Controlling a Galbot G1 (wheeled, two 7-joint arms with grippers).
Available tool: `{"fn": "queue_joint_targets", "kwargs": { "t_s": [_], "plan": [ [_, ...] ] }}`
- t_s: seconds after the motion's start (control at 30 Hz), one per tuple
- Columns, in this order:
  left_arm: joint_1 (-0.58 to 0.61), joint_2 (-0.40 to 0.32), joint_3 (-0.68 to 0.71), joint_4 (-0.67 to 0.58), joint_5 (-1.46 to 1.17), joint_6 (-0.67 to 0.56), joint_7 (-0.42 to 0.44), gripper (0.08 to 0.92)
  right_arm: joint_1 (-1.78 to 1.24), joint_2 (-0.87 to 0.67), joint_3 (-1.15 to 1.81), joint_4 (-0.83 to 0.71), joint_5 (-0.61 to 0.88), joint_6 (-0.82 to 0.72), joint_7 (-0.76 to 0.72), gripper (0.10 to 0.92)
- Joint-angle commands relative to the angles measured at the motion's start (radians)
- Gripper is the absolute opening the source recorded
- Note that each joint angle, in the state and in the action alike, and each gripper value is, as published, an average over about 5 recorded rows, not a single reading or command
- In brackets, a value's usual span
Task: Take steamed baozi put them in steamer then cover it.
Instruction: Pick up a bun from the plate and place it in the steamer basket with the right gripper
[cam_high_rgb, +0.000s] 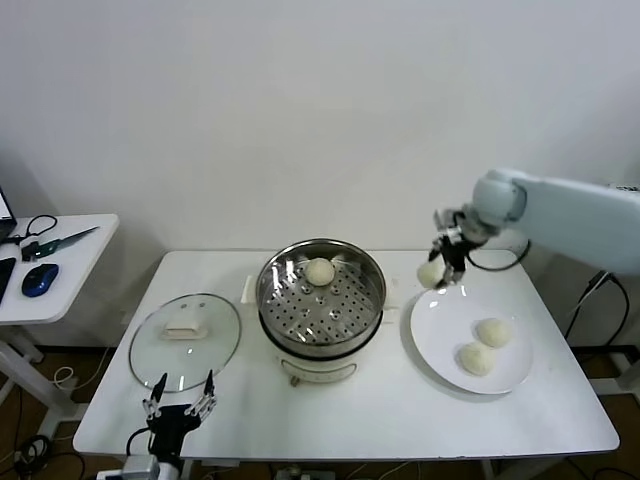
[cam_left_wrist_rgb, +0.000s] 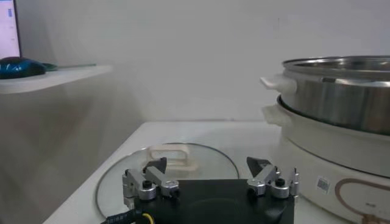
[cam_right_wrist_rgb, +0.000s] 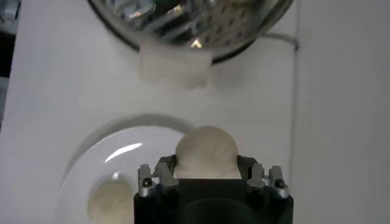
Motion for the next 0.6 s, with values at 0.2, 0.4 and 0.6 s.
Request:
{"fn": "queue_joint_targets", "kwargs": {
  "t_s": [0.2,0.4,0.6],
  "plan": [
    [-0.004,-0.01,0.001,-0.011,0.003,-0.003,0.001,0.823,0.011,0.39,0.107,0.089,0.327,-0.174,0.177,0.67],
    [-0.002,-0.023,-0.005,-0.027,0.003,0.001,0.002,0.823,-0.134,0.476,0.079,0.029,0.253,-0.201,0.223,0.67],
    [-0.007,-0.032,-0.007,-0.024,0.003,0.001,0.003,0.823,-0.244,0.502,0.066,-0.048,0.164,-0.209,0.244,0.67]
  ]
}}
